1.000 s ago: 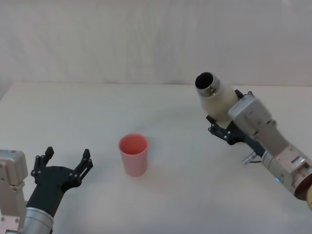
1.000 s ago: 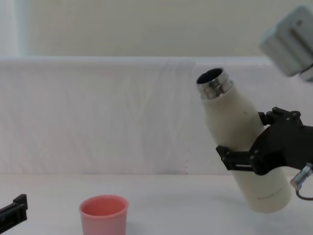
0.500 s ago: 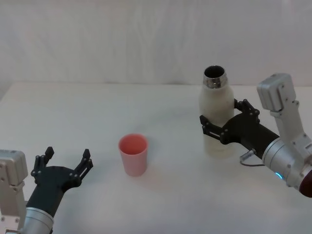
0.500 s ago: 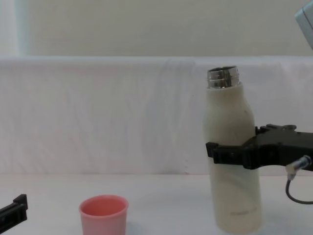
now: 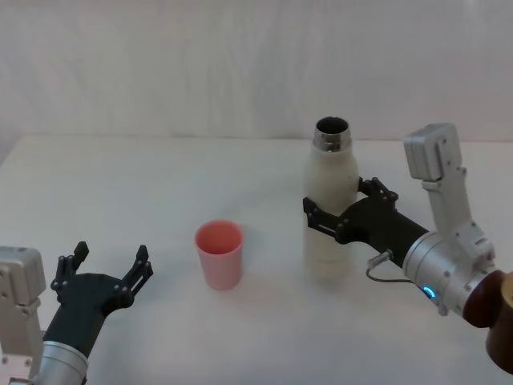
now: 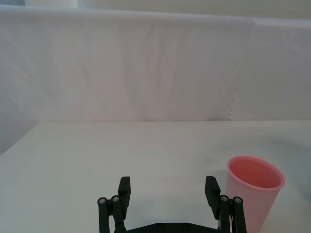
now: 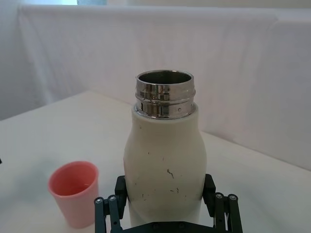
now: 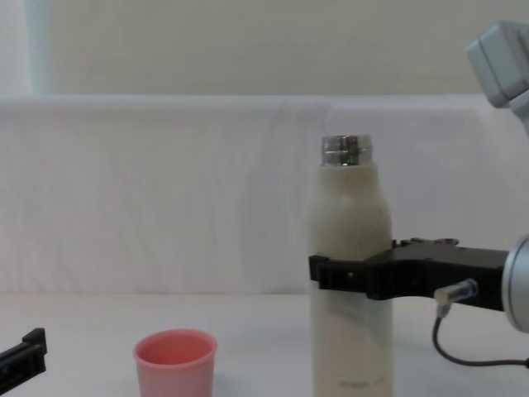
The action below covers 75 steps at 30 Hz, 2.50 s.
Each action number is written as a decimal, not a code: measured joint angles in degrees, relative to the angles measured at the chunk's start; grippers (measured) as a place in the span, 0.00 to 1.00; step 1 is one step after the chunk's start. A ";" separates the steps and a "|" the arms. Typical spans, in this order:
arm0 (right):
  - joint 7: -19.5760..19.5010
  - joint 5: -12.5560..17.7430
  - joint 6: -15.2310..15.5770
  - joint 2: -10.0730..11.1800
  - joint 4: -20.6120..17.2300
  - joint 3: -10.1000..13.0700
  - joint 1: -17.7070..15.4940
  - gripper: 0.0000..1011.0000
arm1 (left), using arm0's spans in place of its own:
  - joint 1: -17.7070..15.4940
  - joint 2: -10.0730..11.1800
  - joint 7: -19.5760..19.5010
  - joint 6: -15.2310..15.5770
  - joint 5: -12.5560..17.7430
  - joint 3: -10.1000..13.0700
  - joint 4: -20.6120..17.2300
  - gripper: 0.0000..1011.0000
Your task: Grasp the thermos with one hand and pour water into the cup lid.
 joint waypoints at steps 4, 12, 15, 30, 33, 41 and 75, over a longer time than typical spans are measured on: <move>-0.24 1.15 0.21 -0.29 0.55 -0.79 0.13 0.94 | 0.00 0.00 0.00 0.00 0.00 0.00 0.00 0.99; -0.80 2.63 0.26 0.00 0.94 -1.55 0.09 0.94 | 0.00 0.00 0.00 0.00 0.00 0.00 0.00 0.99; -1.08 3.02 0.24 0.37 1.06 -1.84 0.07 0.94 | 0.00 0.00 0.00 0.00 0.00 0.00 0.00 0.99; -2.68 4.66 -0.49 2.04 1.58 -3.62 0.16 0.94 | 0.00 0.00 0.00 0.00 0.00 0.00 0.00 0.99; -3.04 4.87 -0.64 2.38 1.67 -4.00 0.33 0.94 | 0.00 0.00 0.00 0.00 0.00 0.00 0.00 0.99; -3.78 5.51 -0.92 3.18 2.03 -4.95 0.63 0.94 | 0.00 0.00 0.00 0.00 0.00 0.00 0.00 0.99; -6.12 9.76 -2.26 6.54 2.73 -7.82 1.13 0.94 | 0.00 0.00 0.00 0.00 0.00 0.00 0.00 0.99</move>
